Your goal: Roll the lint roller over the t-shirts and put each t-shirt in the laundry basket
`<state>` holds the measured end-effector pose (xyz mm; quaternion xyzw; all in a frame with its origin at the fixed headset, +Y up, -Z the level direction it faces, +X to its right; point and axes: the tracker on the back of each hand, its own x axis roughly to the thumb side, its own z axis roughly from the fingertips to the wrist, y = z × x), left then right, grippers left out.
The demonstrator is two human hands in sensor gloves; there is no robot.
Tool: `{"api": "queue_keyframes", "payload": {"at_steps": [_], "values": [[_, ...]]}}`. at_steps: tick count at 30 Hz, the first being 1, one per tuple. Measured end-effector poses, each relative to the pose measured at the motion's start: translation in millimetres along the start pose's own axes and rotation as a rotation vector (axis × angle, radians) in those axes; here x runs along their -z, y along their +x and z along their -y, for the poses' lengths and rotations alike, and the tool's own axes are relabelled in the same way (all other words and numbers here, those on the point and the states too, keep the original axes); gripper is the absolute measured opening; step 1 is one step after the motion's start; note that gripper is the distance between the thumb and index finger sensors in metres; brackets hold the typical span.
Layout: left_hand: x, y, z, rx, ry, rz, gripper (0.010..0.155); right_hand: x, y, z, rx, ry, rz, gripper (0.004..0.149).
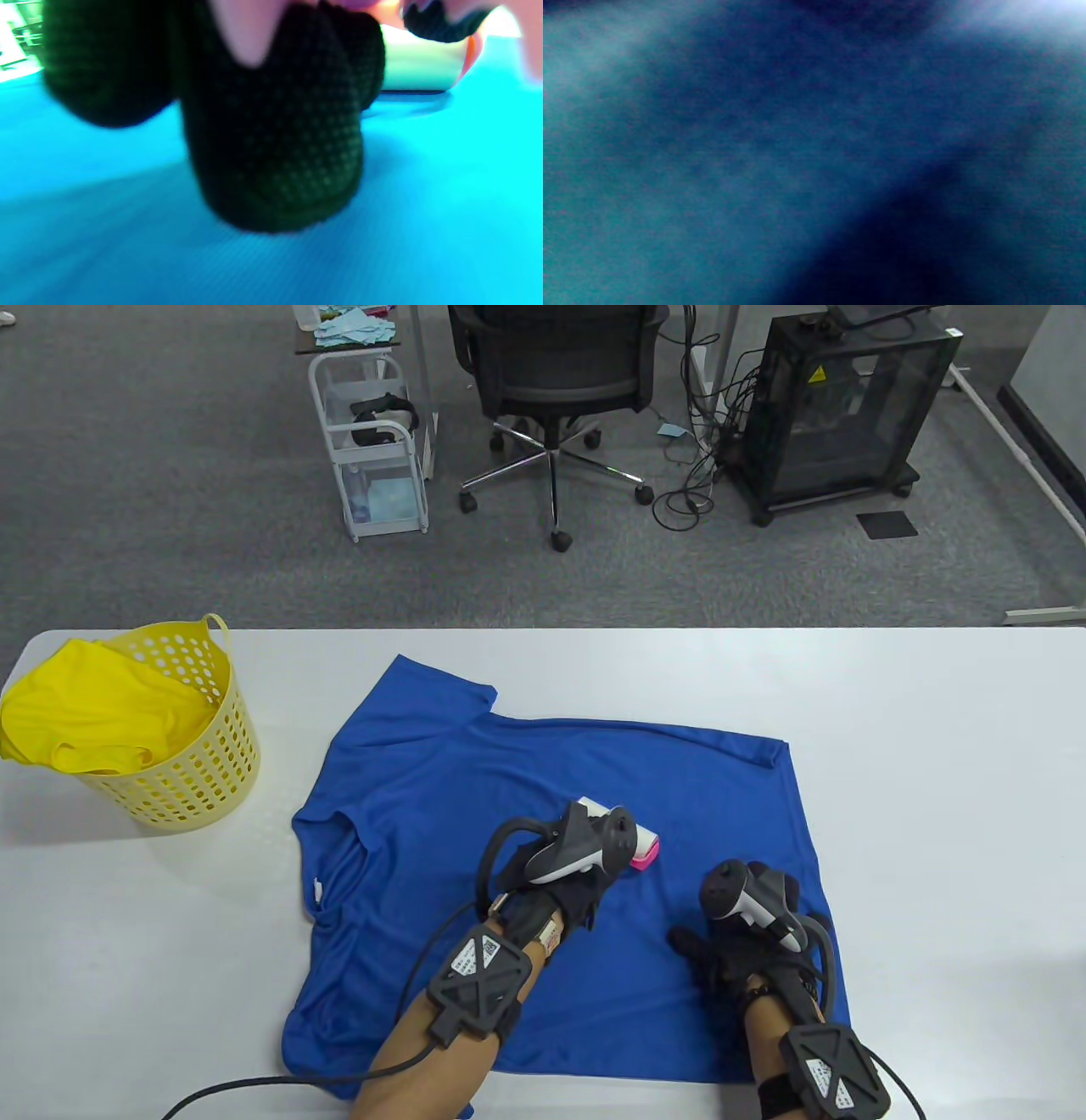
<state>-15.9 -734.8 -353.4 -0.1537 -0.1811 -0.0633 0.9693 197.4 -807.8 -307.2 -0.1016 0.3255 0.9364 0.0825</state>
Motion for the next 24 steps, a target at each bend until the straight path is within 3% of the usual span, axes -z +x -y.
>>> {"api": "queue_keyframes", "payload": {"at_steps": [3,8,12,20,24], "values": [[-38,-9,12,0.096,0.009,0.073,0.064,0,0,0,-0.001,-0.001,-0.003,0.089],[-103,-41,34,0.038,-0.031,0.148,0.064,0,0,0,-0.001,-0.002,-0.003,0.089],[-138,-54,44,0.048,-0.05,0.157,0.063,0,1,0,-0.007,-0.014,-0.009,0.089],[-149,-62,53,-0.003,-0.017,0.161,0.063,-7,5,8,-0.057,-0.116,-0.007,0.089],[-147,-64,54,-0.008,0.052,0.161,0.063,-34,24,22,-0.065,-0.317,0.089,0.088]]}}
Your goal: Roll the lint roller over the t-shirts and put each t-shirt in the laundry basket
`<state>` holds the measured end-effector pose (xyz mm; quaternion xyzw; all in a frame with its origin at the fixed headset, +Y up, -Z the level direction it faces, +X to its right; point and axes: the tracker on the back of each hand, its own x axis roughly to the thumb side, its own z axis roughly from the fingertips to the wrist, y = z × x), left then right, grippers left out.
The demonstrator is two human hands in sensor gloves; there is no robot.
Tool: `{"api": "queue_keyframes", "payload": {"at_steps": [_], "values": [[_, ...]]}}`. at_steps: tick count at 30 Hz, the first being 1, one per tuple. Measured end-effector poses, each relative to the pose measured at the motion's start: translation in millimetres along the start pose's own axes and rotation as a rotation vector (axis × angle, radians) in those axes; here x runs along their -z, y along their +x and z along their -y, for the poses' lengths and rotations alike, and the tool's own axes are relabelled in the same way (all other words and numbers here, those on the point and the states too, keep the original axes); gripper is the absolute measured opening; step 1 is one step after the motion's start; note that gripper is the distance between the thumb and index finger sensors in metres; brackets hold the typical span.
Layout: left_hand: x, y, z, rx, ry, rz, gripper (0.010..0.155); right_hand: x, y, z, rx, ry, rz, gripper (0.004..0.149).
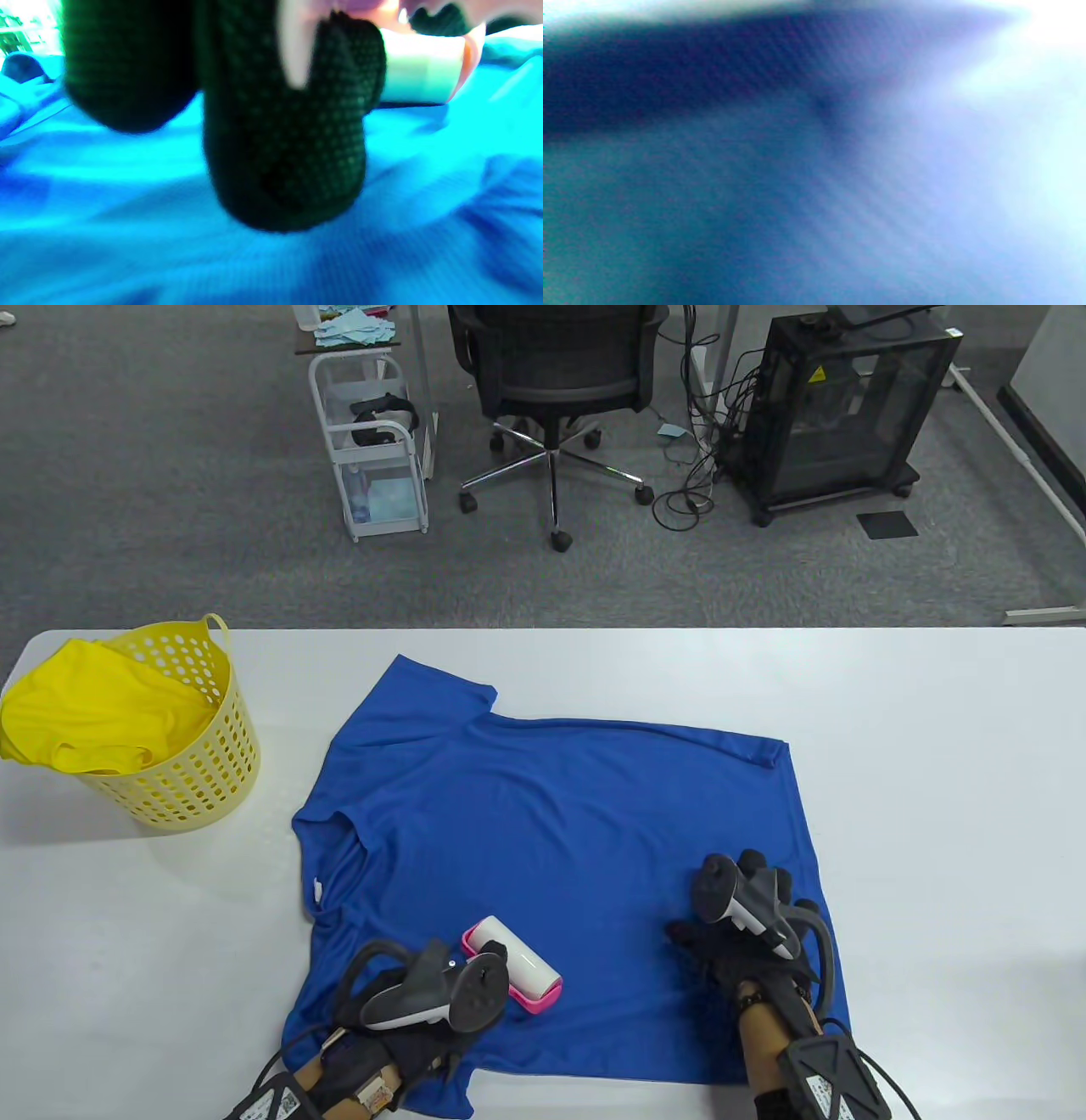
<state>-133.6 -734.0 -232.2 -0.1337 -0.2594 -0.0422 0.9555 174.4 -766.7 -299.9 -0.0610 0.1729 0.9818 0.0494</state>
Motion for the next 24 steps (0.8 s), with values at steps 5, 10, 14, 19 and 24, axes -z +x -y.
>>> {"api": "queue_keyframes", "payload": {"at_steps": [5,10,14,19,24], "values": [[7,-14,-1,-0.168,0.193,-0.054,0.07,-49,50,28,0.161,-0.233,0.245,0.085],[8,-17,-8,-0.37,0.259,-0.024,0.083,-83,99,17,0.444,0.007,0.513,0.079],[1,0,-10,-0.46,0.328,0.081,0.087,-93,126,0,0.365,0.168,0.59,0.078],[-3,16,-4,-0.526,0.346,0.27,0.097,-81,124,-14,0.536,0.261,0.585,0.102],[3,10,5,-0.719,0.224,0.42,0.111,-71,115,-15,0.774,0.27,0.544,0.092]]}}
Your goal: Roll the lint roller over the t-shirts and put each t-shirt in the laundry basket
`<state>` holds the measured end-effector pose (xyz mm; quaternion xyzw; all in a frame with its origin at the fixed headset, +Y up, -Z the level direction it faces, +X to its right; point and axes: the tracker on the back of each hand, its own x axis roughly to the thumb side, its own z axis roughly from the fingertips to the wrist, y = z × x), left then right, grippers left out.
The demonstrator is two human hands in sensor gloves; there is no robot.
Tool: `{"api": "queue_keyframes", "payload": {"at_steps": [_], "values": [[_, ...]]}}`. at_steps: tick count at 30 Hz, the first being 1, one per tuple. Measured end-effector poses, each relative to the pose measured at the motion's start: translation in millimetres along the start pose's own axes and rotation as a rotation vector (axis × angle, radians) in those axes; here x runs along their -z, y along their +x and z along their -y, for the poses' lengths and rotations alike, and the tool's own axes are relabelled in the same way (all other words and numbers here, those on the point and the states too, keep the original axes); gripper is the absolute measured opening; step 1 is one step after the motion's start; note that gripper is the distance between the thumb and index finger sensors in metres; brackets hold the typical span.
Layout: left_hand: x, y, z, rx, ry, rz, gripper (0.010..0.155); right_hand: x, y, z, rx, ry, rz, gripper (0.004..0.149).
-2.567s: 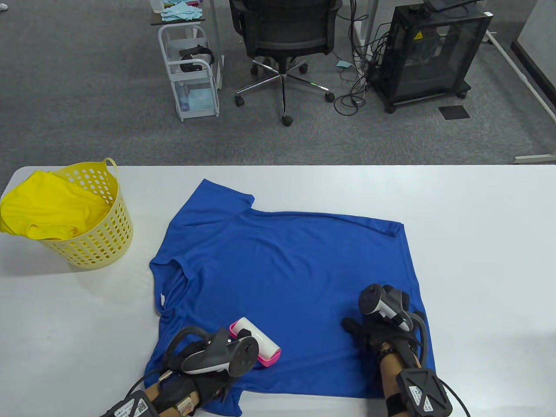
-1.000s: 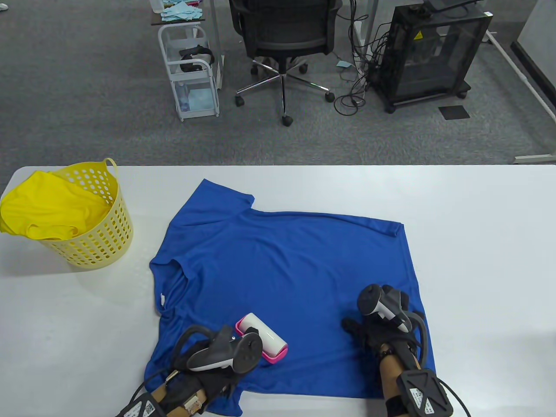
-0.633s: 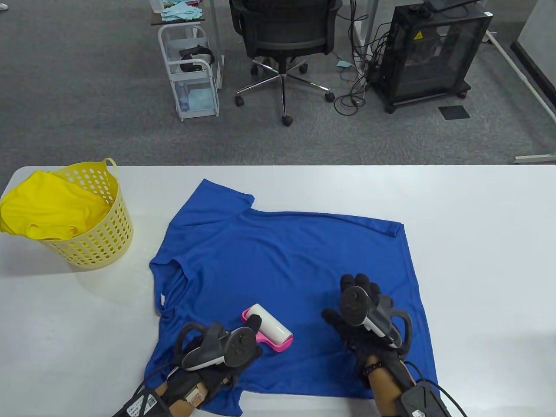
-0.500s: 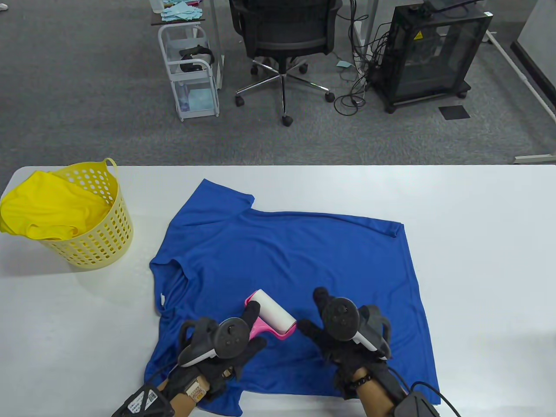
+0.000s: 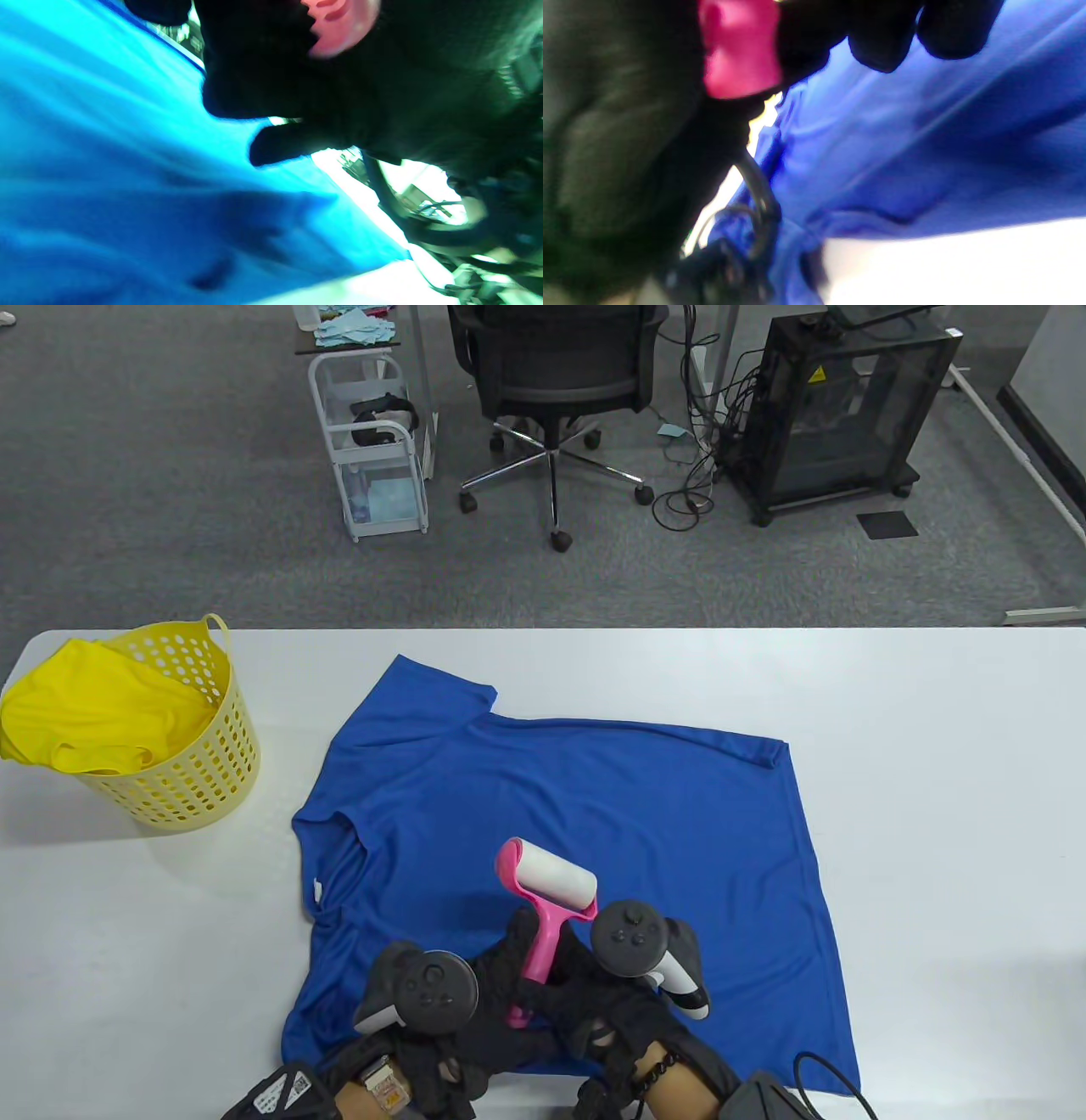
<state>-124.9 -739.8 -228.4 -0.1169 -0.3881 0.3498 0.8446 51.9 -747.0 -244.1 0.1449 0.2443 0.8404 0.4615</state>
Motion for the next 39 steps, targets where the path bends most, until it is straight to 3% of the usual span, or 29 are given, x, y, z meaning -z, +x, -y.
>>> {"api": "queue_keyframes", "payload": {"at_steps": [4,8,11,13,15,18,20,22,23,25,29,33,39], "values": [[2,-4,2,-0.034,-0.015,0.004,0.107,-2,-2,8,0.06,-0.035,0.015,0.081],[0,-7,-9,0.152,0.123,-0.025,0.091,-12,-2,34,-0.186,-0.382,0.043,0.076],[-5,-23,-21,0.562,0.168,-0.084,0.08,-31,-2,69,-0.333,-0.589,0.026,0.077],[-5,-41,-27,0.831,0.057,-0.218,0.086,-50,0,95,-0.395,-0.644,-0.032,0.074],[-7,-62,-31,0.945,-0.066,-0.412,0.092,-72,-1,121,-0.505,-0.663,-0.134,0.069],[-9,-87,-36,0.756,-0.236,-0.553,0.1,-96,-13,142,-0.579,-0.505,-0.413,0.065],[-13,-99,-33,0.61,-0.344,-0.633,0.105,-105,-27,144,-0.546,-0.532,-0.464,0.061],[-18,-109,-28,0.55,-0.535,-0.723,0.11,-107,-38,144,-0.521,-0.485,-0.506,0.059],[-21,-111,-28,0.528,-0.577,-0.737,0.111,-104,-44,141,-0.517,-0.457,-0.536,0.059],[-22,-109,-30,0.555,-0.509,-0.701,0.111,-96,-52,140,-0.539,-0.429,-0.594,0.058],[-22,-103,-27,0.608,-0.541,-0.714,0.111,-70,-64,142,-0.528,-0.433,-0.651,0.059],[-21,-102,-26,0.608,-0.541,-0.714,0.111,-24,-65,154,-0.594,-0.517,-0.68,0.06],[-21,-102,-26,0.618,-0.537,-0.712,0.111,44,-66,181,-0.51,-0.566,-0.751,0.061]]}}
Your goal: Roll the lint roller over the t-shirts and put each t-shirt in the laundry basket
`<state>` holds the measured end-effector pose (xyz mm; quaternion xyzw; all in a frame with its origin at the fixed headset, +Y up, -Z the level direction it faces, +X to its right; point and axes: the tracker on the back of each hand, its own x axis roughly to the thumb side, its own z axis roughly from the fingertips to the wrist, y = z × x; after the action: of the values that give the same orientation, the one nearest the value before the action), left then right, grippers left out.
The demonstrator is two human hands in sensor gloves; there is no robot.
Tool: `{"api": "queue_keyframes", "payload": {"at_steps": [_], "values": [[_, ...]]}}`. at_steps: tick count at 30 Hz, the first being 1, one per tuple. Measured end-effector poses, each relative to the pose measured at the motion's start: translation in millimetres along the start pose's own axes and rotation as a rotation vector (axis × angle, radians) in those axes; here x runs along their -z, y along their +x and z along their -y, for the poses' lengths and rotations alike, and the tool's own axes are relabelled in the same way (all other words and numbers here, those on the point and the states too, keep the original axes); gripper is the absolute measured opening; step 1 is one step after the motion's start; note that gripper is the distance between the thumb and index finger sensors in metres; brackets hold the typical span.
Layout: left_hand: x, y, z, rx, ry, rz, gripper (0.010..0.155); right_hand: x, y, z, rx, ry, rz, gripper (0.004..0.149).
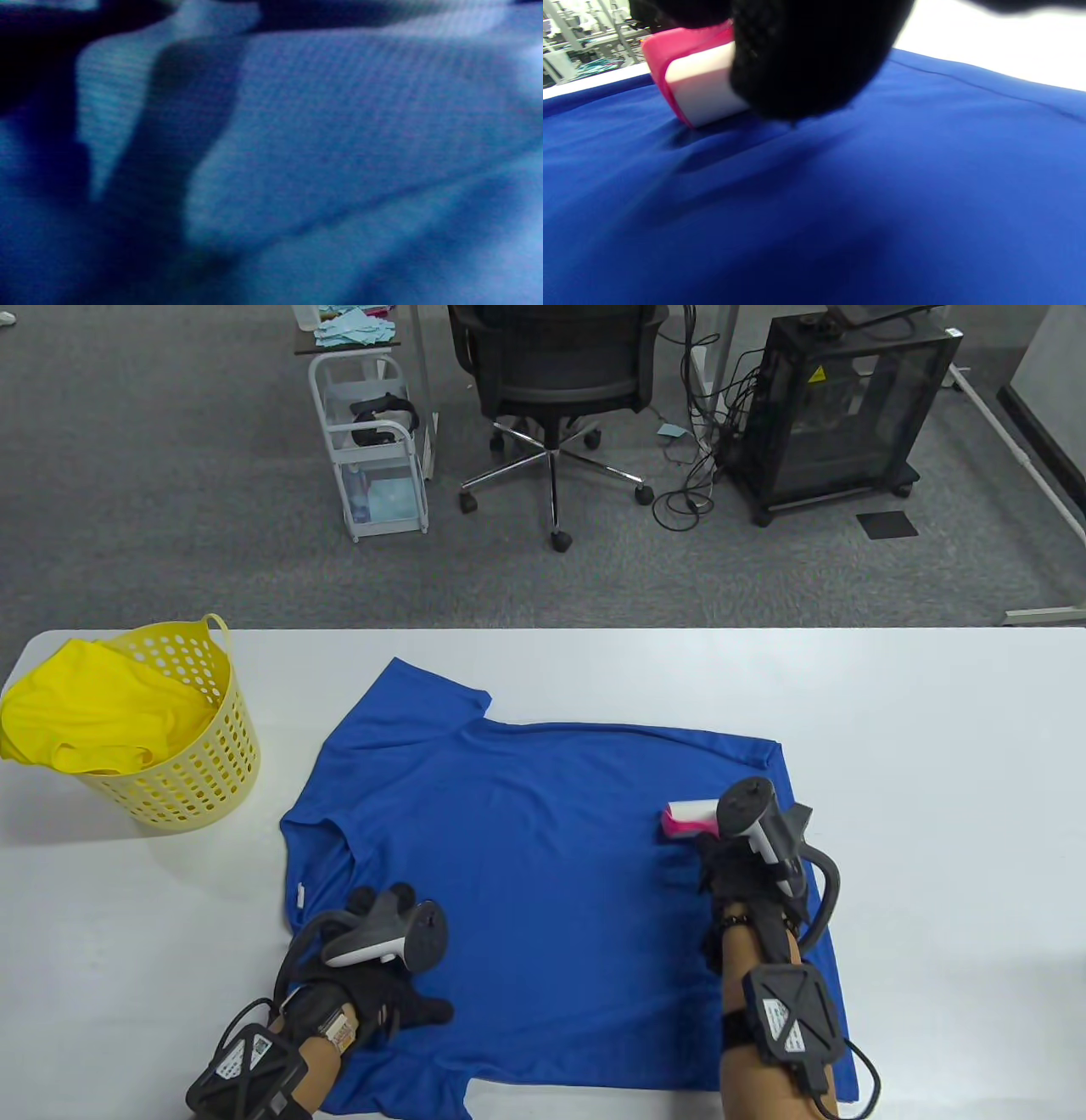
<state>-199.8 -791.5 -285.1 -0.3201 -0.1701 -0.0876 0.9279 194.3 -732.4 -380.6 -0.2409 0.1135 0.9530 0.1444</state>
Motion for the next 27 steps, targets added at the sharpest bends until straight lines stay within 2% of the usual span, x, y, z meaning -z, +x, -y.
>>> {"api": "queue_keyframes", "payload": {"at_steps": [5,10,15,19,25,27], "values": [[-1,0,0,-0.001,0.004,-0.004,0.111,31,18,-6,0.028,-0.041,-0.043,0.063],[-1,0,0,0.004,0.004,-0.003,0.111,23,19,-1,-0.032,0.009,-0.058,0.063],[-1,0,0,0.009,0.005,-0.01,0.11,-14,-7,-1,-0.154,0.031,0.02,0.064],[-1,1,0,0.012,0.005,-0.013,0.11,-64,-42,-2,-0.251,0.059,0.093,0.064],[-1,4,-1,0.026,0.01,-0.035,0.11,-124,-83,2,-0.315,0.121,0.116,0.064],[-1,4,-1,0.027,0.01,-0.036,0.11,-132,-88,5,-0.325,0.149,0.113,0.064]]}}
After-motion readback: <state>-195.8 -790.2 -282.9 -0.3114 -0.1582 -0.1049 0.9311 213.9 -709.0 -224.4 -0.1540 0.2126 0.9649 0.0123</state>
